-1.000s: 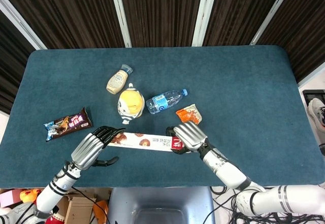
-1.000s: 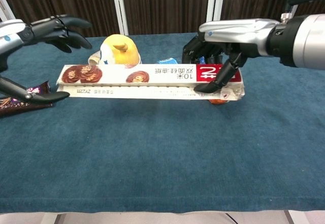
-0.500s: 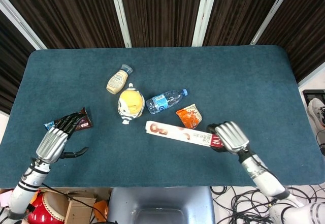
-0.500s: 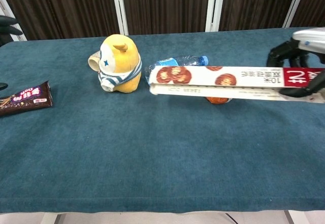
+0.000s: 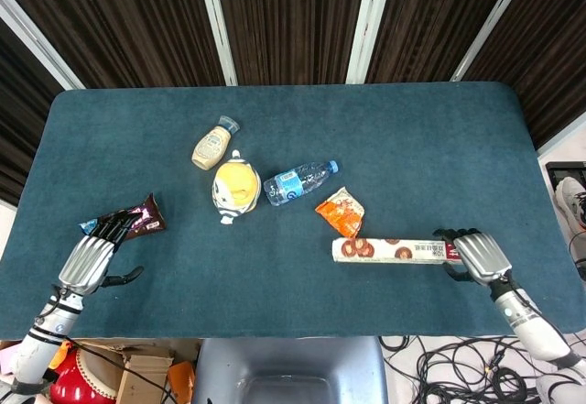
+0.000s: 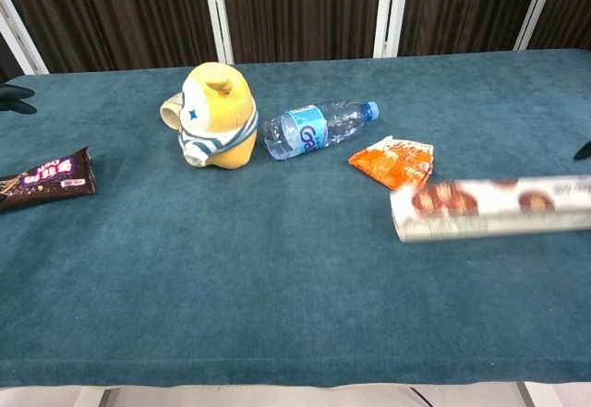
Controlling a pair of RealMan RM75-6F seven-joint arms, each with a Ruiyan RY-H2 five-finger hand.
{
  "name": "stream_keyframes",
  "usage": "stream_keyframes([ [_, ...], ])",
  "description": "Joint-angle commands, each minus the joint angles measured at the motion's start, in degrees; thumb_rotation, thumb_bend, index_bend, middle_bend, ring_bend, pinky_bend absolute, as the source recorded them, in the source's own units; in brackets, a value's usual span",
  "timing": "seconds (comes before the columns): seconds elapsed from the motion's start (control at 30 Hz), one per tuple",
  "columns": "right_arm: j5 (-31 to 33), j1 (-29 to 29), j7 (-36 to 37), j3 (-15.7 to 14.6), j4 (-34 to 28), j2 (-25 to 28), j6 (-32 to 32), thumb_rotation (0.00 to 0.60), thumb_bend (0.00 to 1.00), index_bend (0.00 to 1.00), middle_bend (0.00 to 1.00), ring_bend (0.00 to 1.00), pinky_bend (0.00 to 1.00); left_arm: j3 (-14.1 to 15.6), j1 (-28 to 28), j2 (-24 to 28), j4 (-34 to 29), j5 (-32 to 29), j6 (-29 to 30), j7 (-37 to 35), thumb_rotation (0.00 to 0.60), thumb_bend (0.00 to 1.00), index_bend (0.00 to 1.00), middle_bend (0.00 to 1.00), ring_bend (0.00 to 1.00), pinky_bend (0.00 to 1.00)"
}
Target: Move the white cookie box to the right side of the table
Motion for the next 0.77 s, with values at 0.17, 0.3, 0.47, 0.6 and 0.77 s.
stream_keyframes([
  [0.17, 1.1, -2.6, -0.3, 0.6, -5.1, 5.7, 0.9, 0.600, 0.12, 0.00, 0.00, 0.00, 0.09, 0.2, 0.2, 0.6, -0.7, 0.5, 0.0, 0.5, 0.570, 0.24, 0.03, 0.13, 0.07, 0.17],
  [0.3, 0.9, -3.4, 0.2, 0.8, -6.6, 7.0, 2.4, 0.600, 0.12, 0.00, 0.00, 0.00, 0.09, 0.5, 0.4, 1.3, -1.4, 0.6, -0.1, 0.9, 0.591, 0.26, 0.02, 0.12, 0.07, 0.17],
  [0.47, 3.2, -20.6, -13.9, 1.9, -19.4, 12.4, 32.7, 0.600, 0.12, 0.00, 0.01, 0.02, 0.09, 3.5, 8.5, 9.4, -12.4, -7.3, 0.8, 12.7, 0.600, 0.28, 0.02, 0.12, 0.07, 0.15],
  [0.6, 1.4, -25.3, -18.1, 3.7, -18.2, 6.8, 41.6, 0.600, 0.12, 0.00, 0.03, 0.05, 0.14, 4.2, 11.4, 9.8, -16.8, -6.7, 4.2, 17.9, 0.600, 0.28, 0.01, 0.12, 0.07, 0.14],
  [0.77, 2.2, -25.1, -17.2, 5.2, -15.9, 5.0, 38.0, 0.600, 0.11, 0.00, 0.02, 0.02, 0.12, 4.2, 12.8, 9.7, -16.1, -3.9, 6.9, 16.1, 0.600, 0.28, 0.01, 0.10, 0.07, 0.12],
])
